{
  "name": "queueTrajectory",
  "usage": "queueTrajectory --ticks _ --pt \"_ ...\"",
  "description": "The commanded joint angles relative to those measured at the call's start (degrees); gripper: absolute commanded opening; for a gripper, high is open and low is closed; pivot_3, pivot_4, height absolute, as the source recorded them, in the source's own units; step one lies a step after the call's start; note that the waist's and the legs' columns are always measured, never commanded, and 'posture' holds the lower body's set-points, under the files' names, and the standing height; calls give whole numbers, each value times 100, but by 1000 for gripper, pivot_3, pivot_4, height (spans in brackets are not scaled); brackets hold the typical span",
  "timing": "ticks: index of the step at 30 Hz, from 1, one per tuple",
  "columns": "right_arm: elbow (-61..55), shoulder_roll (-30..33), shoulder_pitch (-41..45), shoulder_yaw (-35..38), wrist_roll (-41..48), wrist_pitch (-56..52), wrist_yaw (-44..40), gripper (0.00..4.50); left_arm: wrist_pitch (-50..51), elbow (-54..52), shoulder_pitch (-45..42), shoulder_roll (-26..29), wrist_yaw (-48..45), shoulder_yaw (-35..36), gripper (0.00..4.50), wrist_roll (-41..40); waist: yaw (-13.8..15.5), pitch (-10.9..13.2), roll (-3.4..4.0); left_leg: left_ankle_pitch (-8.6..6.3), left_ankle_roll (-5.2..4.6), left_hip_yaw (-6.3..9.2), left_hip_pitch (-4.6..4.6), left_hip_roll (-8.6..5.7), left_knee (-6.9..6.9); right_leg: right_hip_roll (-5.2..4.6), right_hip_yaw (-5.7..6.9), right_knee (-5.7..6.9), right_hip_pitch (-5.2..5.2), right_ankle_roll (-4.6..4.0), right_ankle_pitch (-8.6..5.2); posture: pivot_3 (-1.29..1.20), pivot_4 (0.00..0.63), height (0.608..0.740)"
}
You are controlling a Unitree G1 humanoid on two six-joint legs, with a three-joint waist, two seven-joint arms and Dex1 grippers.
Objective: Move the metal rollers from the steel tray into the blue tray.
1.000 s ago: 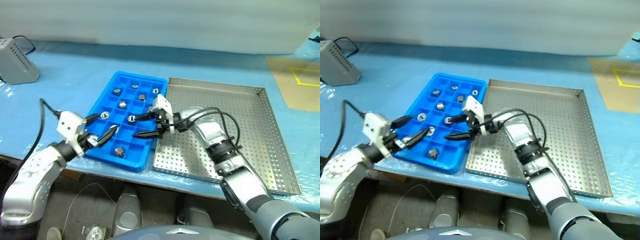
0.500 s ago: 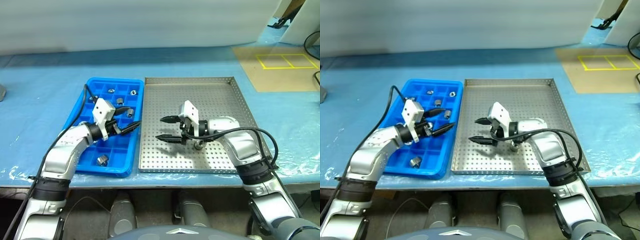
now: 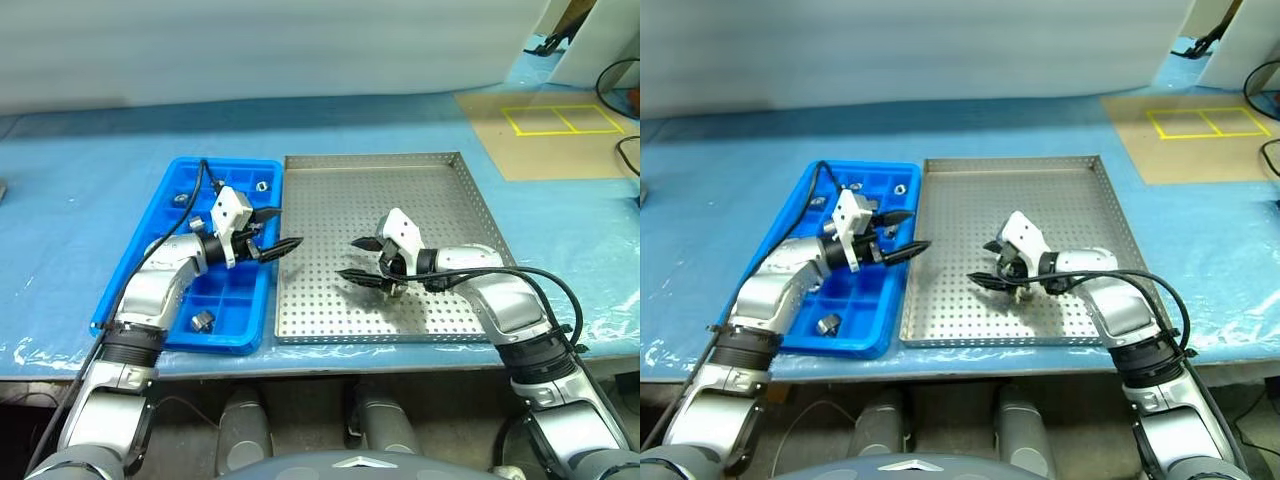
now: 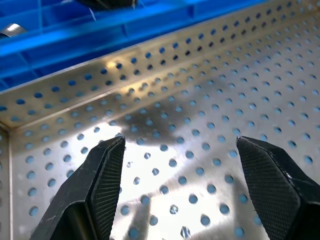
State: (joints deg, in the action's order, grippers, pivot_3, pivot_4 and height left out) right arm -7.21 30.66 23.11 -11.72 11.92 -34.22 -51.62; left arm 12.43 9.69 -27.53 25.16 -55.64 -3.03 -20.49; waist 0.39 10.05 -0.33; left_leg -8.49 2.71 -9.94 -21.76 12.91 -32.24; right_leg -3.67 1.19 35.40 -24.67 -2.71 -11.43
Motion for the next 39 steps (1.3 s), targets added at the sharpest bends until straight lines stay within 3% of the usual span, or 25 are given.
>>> queueTrajectory --ticks 1,16,19,29,32,36,39 --pt "-132 111 -140 230 49 -89 152 3674 -240 256 -269 -91 -212 -80 4237 71 -12 0 0 -1 -1 0 0 -1 0 0 0 -1 2 0 0 -402 150 740" --pt "-694 235 -745 493 112 -419 663 3674 -568 1017 -668 -422 -746 -248 4237 226 -281 0 1 -10 -16 -2 -5 -2 -16 0 -2 -9 8 5 0 -517 150 740" --pt "-772 274 -801 537 122 -468 717 3674 -592 1098 -753 -488 -780 -251 4237 257 -297 0 1 -12 -20 -2 -7 -2 -21 0 -3 -17 11 38 -13 -529 150 740" --pt "-837 334 -1010 475 155 -673 769 3674 -173 740 -1027 -563 -701 -296 4237 264 -396 -1 1 -22 -36 -2 -19 -3 -19 0 -2 -49 19 15 10 -537 150 740" --pt "-853 334 -1065 392 170 -712 722 3054 -49 620 -1067 -527 -687 -274 4237 239 -437 -1 1 -29 -46 -2 -17 -5 -21 -2 -2 -59 27 15 12 -533 150 740" --pt "-901 290 -1155 306 127 -637 749 1771 77 473 -1068 -473 -680 -240 4237 214 -454 -1 2 -30 -47 -3 -15 -2 -20 0 -1 -61 27 15 12 -527 150 740" --pt "-839 209 -1034 348 137 -452 770 1640 181 333 -1057 -408 -656 -199 4237 177 -452 -1 2 -30 -47 -3 -14 -3 -21 0 -1 -60 27 16 11 -510 150 740"
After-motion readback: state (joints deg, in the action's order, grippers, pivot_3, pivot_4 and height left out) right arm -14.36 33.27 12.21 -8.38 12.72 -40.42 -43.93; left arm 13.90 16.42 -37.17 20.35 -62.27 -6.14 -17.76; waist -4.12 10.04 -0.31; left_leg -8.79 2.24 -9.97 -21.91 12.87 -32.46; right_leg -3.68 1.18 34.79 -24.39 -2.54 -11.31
